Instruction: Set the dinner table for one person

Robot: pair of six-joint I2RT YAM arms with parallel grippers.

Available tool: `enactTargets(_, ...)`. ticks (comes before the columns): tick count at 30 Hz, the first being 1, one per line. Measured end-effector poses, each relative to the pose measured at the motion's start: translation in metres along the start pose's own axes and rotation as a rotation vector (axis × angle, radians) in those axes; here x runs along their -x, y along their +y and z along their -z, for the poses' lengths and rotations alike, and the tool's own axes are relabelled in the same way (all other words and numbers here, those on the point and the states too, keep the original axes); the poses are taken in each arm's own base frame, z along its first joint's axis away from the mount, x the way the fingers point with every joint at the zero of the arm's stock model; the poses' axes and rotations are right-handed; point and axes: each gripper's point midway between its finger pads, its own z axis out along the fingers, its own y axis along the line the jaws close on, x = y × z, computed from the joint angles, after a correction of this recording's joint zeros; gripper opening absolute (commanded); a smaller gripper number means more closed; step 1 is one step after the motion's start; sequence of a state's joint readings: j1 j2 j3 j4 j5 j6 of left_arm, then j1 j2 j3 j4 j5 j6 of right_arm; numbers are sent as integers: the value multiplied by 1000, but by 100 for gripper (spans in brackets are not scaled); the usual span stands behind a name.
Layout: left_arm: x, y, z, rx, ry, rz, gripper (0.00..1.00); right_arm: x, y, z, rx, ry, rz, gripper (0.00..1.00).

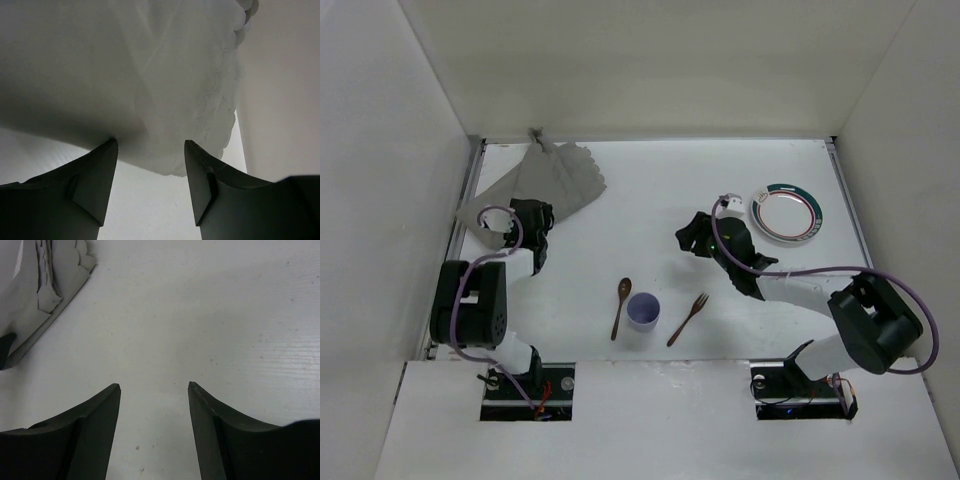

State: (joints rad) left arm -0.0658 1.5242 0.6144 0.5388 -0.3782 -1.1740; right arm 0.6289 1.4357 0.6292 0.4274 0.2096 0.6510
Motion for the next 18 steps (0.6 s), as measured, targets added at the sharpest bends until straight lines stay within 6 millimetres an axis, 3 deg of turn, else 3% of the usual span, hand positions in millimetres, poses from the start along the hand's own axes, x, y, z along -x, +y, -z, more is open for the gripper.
enactTargets(3,-9,-4,-16,3,28,20,48,-2,0,-1,4,9,1,63)
enactTargets(9,-37,1,-39,10,115,62,16,-3,1,-1,8,12,1,64)
enactTargets(12,-58,-2,-47,-18,168,78,11,-3,1,-1,10,13,2,68)
enactTargets(15,-98,-23,-45,-84,250,79,9,-3,1,-1,9,13,9,71)
enactTargets(18,-160,-51,-25,-168,385,49,7,-3,1,-1,10,13,10,73)
